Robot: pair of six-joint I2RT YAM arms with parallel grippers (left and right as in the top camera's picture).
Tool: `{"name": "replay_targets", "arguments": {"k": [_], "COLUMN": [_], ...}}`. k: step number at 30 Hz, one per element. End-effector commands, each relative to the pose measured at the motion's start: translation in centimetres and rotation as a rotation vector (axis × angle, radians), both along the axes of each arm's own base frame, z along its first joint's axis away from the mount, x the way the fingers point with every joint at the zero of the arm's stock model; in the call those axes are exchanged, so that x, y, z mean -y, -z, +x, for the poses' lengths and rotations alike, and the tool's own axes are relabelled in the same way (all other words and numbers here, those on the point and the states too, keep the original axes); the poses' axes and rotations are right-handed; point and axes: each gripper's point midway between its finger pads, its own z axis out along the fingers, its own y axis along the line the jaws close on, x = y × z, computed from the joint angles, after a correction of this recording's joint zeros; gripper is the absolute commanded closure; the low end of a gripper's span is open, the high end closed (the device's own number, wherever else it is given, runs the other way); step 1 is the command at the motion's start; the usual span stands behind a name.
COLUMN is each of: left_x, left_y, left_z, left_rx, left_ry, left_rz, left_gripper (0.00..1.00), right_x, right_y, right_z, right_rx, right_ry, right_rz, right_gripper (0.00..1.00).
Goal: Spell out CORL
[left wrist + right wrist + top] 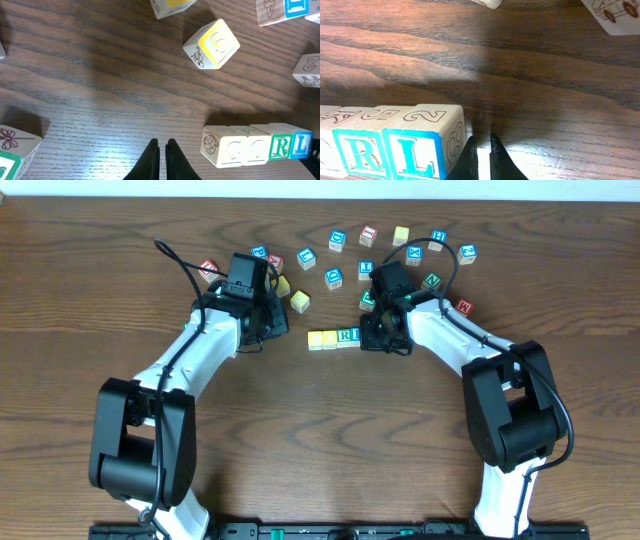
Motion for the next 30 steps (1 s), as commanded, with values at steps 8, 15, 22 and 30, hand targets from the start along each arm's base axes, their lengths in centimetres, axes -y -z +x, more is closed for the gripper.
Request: {"name": "replay_targets", "arguments": {"k": [8,15,22,30], "left_x": [-0.2,-0.2,-0.2,-0.2], "left_y": [-0.7,-0.7,-0.7,-0.7], "left_z": [0.6,0.6,0.6,0.6], "left_rx": [0.027,0.027,0.027,0.027], "left_ry": [0.007,0.007,0.006,0.007], "left_rz": [0.014,0.014,0.014,0.014], "left_gripper": [0.93,0.93,0.93,0.93], "right_x": [-0.9,-1.4,-1.3,-1.2], "right_y": [-0.4,-0.4,-0.3,-0.3], "right_z": [-0.6,-0.9,-1.0,-1.1], "right_rx": [0.014,0.013,0.007,0.002], "right_ry": [-0.059,-0.075,-0.074,-0.073], "right_rz": [-0.005,-0.006,-0.008,-0.013], "right_gripper": [0.95,0.95,0.95,0.95]}}
